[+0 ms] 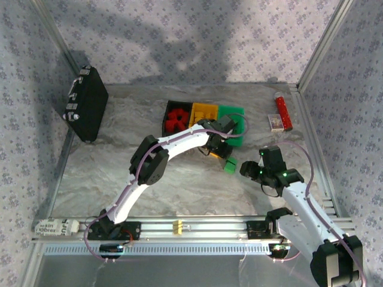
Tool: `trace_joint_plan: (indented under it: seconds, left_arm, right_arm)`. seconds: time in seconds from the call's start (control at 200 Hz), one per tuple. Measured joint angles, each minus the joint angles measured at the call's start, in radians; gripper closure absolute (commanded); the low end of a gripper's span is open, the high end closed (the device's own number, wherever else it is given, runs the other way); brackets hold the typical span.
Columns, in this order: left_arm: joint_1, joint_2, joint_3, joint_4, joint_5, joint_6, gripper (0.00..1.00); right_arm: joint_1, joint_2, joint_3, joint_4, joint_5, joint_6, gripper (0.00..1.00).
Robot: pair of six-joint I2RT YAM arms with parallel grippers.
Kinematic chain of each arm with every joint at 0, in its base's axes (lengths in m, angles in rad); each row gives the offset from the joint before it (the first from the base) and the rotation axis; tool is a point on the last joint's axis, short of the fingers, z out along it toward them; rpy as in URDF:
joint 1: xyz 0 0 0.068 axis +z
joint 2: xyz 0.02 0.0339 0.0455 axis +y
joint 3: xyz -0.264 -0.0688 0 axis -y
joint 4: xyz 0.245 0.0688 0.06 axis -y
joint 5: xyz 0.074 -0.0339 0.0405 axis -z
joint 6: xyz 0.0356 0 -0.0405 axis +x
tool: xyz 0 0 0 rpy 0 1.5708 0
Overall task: Sort the legos into containers by color
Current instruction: Pick up the lego from the center of the table.
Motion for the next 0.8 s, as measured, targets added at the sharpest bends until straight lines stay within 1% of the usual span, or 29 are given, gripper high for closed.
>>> trace_joint_plan:
  seconds: [0.315, 0.475, 0.8]
  left_arm:
    - [0.008, 0.0, -0.014, 0.002, 0.022, -0.003, 0.23]
    - [0.01, 0.002, -0.035, -0.002, 0.016, -0.004, 0.26]
    - [0.01, 0.02, -0.014, -0.012, -0.003, -0.011, 0.27]
  right_arm:
    - [-0.006, -0.016, 0.0, -0.012, 0.0, 0.0, 0.41]
    - [-0.008, -0.015, 0.0, -0.014, 0.0, 0.0, 0.41]
    - [-0.008, 0.011, 0.0, -0.013, 0.0, 0.0, 0.41]
